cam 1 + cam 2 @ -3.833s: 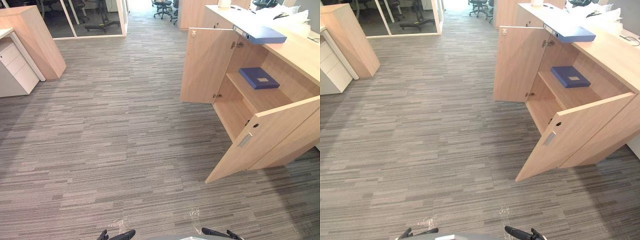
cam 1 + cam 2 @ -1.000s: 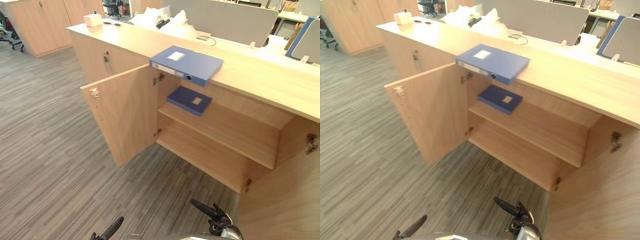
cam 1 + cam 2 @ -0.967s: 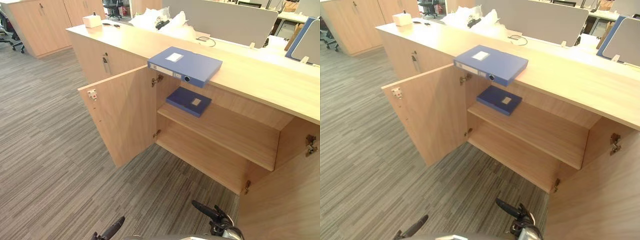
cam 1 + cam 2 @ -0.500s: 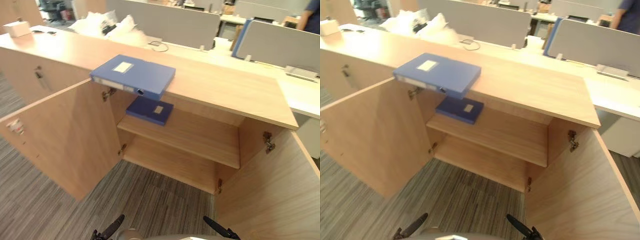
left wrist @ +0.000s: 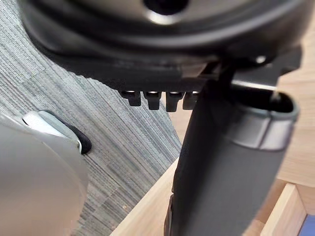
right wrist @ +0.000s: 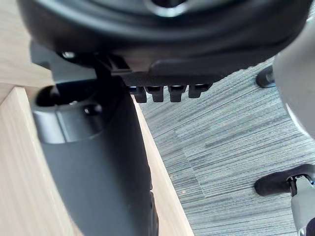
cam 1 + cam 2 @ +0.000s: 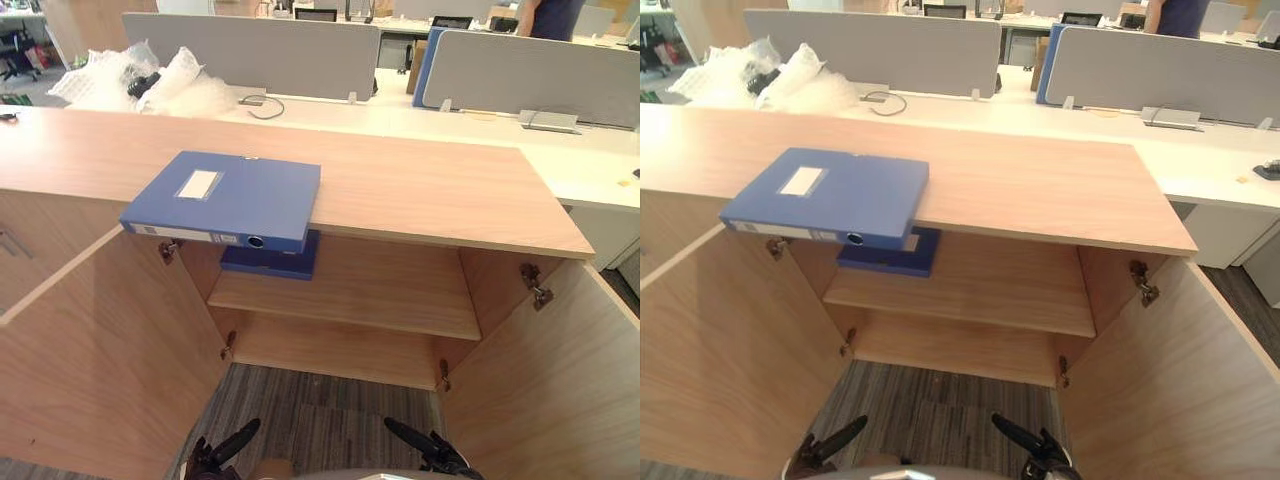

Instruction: Walk over to the cabinet, pick up the folder, carry it to the office cabinet, place the folder inside the office cabinet, then close the office cabinet door

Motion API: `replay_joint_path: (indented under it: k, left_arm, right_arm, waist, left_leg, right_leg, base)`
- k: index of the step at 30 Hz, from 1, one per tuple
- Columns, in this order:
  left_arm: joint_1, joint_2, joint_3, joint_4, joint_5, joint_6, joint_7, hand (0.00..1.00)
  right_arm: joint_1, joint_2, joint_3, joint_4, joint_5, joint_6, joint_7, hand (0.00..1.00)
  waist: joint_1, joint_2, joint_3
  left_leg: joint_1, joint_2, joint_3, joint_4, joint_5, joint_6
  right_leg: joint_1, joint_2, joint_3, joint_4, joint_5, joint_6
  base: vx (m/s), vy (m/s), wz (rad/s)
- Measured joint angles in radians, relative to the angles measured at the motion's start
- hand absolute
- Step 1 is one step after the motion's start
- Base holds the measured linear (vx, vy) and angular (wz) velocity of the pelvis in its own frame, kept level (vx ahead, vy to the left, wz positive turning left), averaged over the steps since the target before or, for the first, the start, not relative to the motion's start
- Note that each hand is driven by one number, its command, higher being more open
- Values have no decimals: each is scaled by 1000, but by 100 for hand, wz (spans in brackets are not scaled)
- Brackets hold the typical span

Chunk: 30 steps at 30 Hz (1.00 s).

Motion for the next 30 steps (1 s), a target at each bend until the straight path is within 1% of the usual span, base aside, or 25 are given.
replay_joint_path:
  k: [1,2,3,4,5,7,8,9,10,11,13,15,16,18,19,21,22,23,24,25,26,27,28,29,30]
  left_arm:
    - [-1,-6,0,0,-1,0,-2,100]
    - [4,-16,3,0,-3,0,-1,100]
    - [10,-17,3,-1,-3,-1,-1,100]
    - [33,-22,-4,-1,-2,-2,-4,100]
    - [50,-15,-5,4,-4,-2,-12,100]
    - [65,1,-9,15,-31,1,-23,100]
    - [69,2,-7,14,-72,1,-37,100]
    - [70,2,-6,14,-93,1,-44,100]
    - [72,-1,-9,17,-171,3,-61,100]
    - [71,-3,-8,16,-225,8,-74,100]
    - [69,2,-8,13,-313,15,-100,100]
    - [79,-9,-11,-39,-411,18,-101,100]
    - [93,-15,-25,-86,-447,17,-100,100]
    - [142,-26,-82,-281,-526,20,-102,100]
    - [152,-28,-94,-333,-548,20,-104,100]
    - [179,-28,-115,-529,-613,11,-112,100]
    - [185,-31,-112,-581,-626,9,-112,100]
    - [193,-41,-104,-693,-640,-1,-111,100]
    - [197,-47,-103,-785,-639,-27,-106,100]
    - [199,-49,-101,-831,-637,-36,-101,100]
    - [204,-55,-87,-915,-624,-52,-86,100]
    - [207,-64,-73,-957,-604,-59,-75,100]
    - [213,-73,-48,-1028,-561,-79,-48,100]
    - [223,-75,-23,-1092,-466,-85,6,100]
    - [229,-77,-8,-1118,-423,-90,31,100]
  right_arm:
    - [6,-5,3,1,-2,2,1,100]
    - [13,-25,4,3,-9,9,3,100]
    - [16,-33,5,1,-12,9,3,100]
    - [22,-44,3,-12,-20,9,5,100]
    - [28,-47,1,-33,-19,8,7,100]
    - [41,-45,4,-47,-19,5,8,100]
    - [48,-45,18,-47,-19,4,9,100]
    - [52,-45,33,-47,-19,4,9,100]
    - [52,-45,56,-45,-21,3,12,100]
    - [51,-42,62,-40,-28,3,16,100]
    - [48,-38,62,-37,-36,6,20,100]
    - [45,-38,66,-39,-37,9,20,100]
    - [46,-38,75,-41,-38,10,20,100]
    - [52,-36,124,-48,-42,10,21,100]
    - [51,-35,134,-50,-43,10,22,100]
    - [52,-35,175,-67,-47,10,22,100]
    - [54,-34,180,-70,-47,10,22,100]
    - [54,-32,190,-76,-47,11,22,100]
    - [60,-28,191,-78,-48,11,22,100]
    - [62,-25,192,-78,-48,12,22,100]
    - [62,-20,193,-79,-57,12,21,100]
    - [64,-18,193,-79,-66,13,21,100]
    - [66,-13,196,-79,-76,14,21,100]
    - [66,-8,201,-79,-76,18,17,100]
    - [66,-5,201,-80,-75,19,16,100]
  waist:
    - [2,6,6]
    - [11,23,12]
    - [12,33,16]
    - [9,40,19]
    - [0,38,20]
    - [-6,26,18]
    - [-10,19,13]
    - [-9,18,8]
    - [-14,18,7]
    - [-16,14,2]
    - [-13,6,-2]
    - [-10,7,1]
    - [-8,5,3]
    - [13,-1,3]
    - [14,-2,3]
    - [26,-4,2]
    - [28,-5,0]
    - [32,-11,-1]
    - [40,-18,2]
    - [47,-22,2]
    - [57,-26,1]
    - [59,-30,-2]
    - [63,-40,-8]
    - [66,-48,-12]
    - [67,-52,-14]
  left_leg:
    - [22,-5,-2,-30,3,-1]
    - [65,-19,-16,-90,2,-2]
    - [90,-26,-27,-123,2,-1]
    - [127,-41,-34,-172,2,-1]
    - [150,-57,-32,-188,3,0]
    - [173,-71,-32,-195,10,12]
    - [177,-68,-37,-196,16,21]
    - [175,-65,-43,-196,16,21]
    - [161,-59,-85,-195,25,21]
    - [149,-56,-110,-195,44,18]
    - [125,-50,-137,-197,60,7]
    - [106,-35,-165,-198,76,6]
    - [107,-31,-176,-199,78,2]
    - [108,-27,-188,-203,81,-2]
    - [106,-27,-192,-204,81,-3]
    - [91,-31,-203,-203,82,-3]
    - [84,-33,-206,-199,81,-4]
    - [70,-38,-225,-194,70,-6]
    - [66,-43,-238,-193,70,-7]
    - [65,-45,-247,-192,70,-6]
    - [62,-49,-261,-188,70,-6]
    - [58,-52,-270,-184,69,-6]
    - [44,-58,-293,-175,68,-5]
    - [35,-61,-312,-169,68,-5]
    - [34,-64,-318,-165,67,-5]
  right_leg:
    - [-13,-6,3,27,0,0]
    - [-60,-20,14,118,0,0]
    - [-90,-28,21,178,0,0]
    - [-158,-53,33,309,-1,0]
    - [-219,-84,35,429,2,-5]
    - [-269,-118,25,534,10,-18]
    - [-265,-116,14,539,7,-21]
    - [-259,-111,9,526,-1,-19]
    - [-211,-80,0,434,-27,-7]
    - [-182,-59,-5,357,-36,0]
    - [-146,-35,-34,259,-43,4]
    - [-118,-23,-91,196,-43,4]
    - [-101,-17,-107,176,-43,4]
    - [-78,-8,-123,145,-43,4]
    - [-76,-7,-127,141,-43,4]
    - [-74,-9,-146,140,-43,4]
    - [-78,-9,-150,143,-43,4]
    - [-81,-10,-171,150,-43,4]
    - [-81,-15,-185,163,-43,4]
    - [-81,-17,-193,171,-43,4]
    - [-83,-20,-204,190,-43,4]
    - [-84,-22,-210,198,-43,4]
    - [-92,-26,-227,215,-43,4]
    - [-96,-29,-241,227,-42,2]
    - [-95,-30,-249,229,-41,1]
  base:
    - [-42,35,-43]
    - [-35,54,-59]
    - [-42,96,-92]
    - [-93,160,-90]
    - [-100,153,-80]
    - [-69,100,-32]
    - [-38,44,-3]
    - [-31,-7,22]
    - [-32,-53,29]
    - [-20,-76,32]
    - [-11,-121,29]
    - [-11,-170,39]
    - [-19,-194,36]
    - [-31,-177,24]
    - [-41,-112,13]
    - [-57,-82,13]
    - [-74,-63,25]
    - [-83,-65,41]
    - [-67,-58,46]
    - [-45,-46,45]
    - [-17,-22,34]
    - [-9,-28,50]
    - [6,-29,55]
    - [20,-29,56]
    - [50,-30,45]
